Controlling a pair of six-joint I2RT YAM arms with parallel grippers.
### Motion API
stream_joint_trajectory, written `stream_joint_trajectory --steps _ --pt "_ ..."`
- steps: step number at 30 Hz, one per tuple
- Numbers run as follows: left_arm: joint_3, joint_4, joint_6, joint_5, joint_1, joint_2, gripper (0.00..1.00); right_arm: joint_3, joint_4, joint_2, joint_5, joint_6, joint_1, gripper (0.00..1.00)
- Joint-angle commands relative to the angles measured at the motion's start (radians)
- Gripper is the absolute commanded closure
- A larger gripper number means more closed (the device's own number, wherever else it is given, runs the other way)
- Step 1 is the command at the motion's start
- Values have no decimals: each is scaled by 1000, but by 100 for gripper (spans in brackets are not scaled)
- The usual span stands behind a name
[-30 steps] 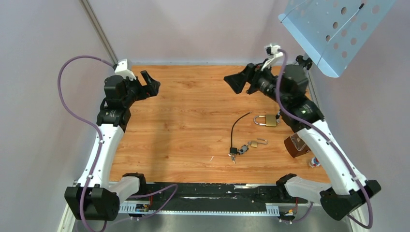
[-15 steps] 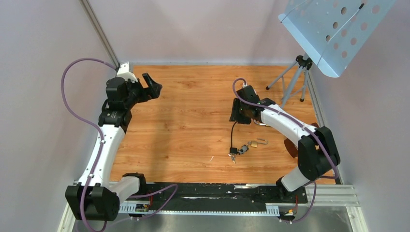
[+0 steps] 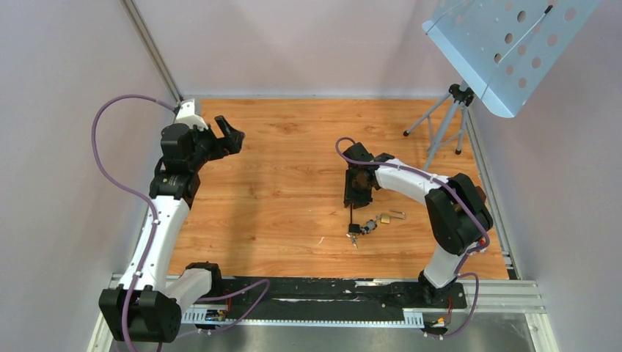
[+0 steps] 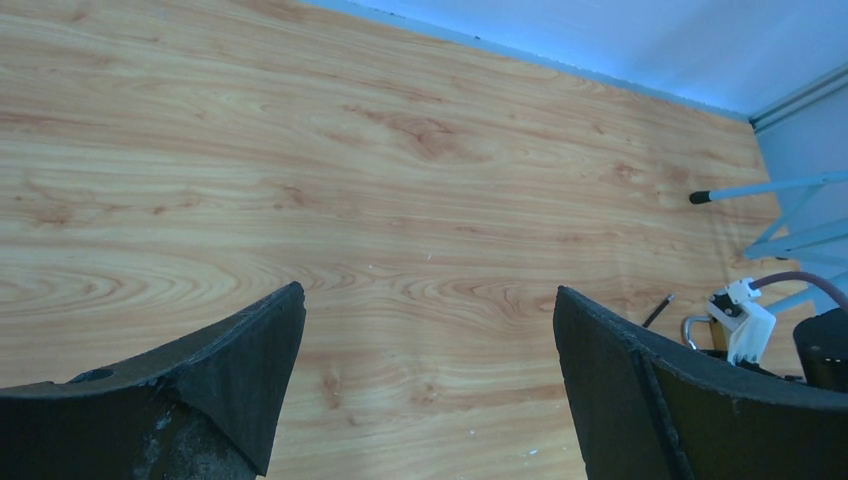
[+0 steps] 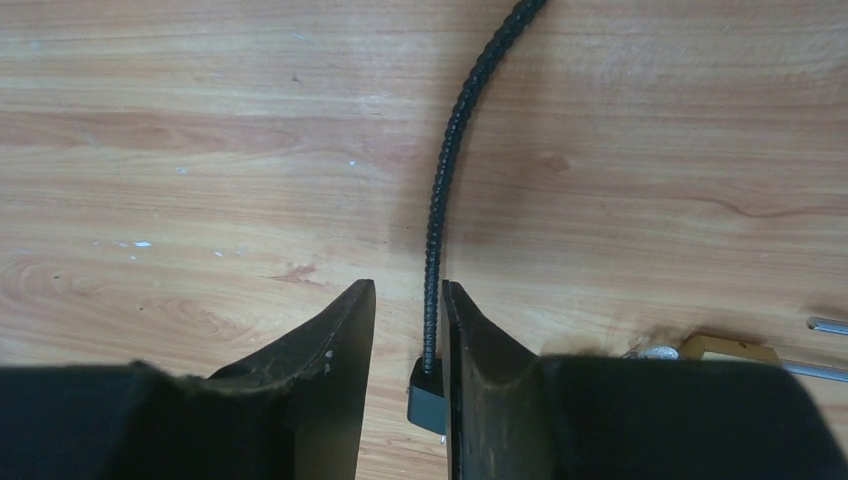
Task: Lock with the key
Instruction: Pick up the lock from the center of the board.
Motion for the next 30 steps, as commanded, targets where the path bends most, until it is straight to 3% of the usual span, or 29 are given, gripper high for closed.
stream_joint_trajectory --steps 1,8,10,12,13,22,30 --pt "-1 12 6 -39 5 -29 0 37 -38 41 10 45 3 71" --pt "-3 -13 18 -75 5 -44 0 52 -56 87 8 61 5 75" --pt "-4 -16 20 -76 5 -46 0 56 -56 99 10 62 6 83" --pt "-5 -20 20 -78 5 -48 0 64 -57 106 11 65 6 98" --pt "-5 -19 21 -76 5 -49 0 69 -59 104 14 70 5 100" --pt "-61 48 39 128 5 -54 0 208 -31 3 5 64 5 100" --pt "-198 256 -56 373 -1 -66 0 273 119 -83 -99 94 5 100"
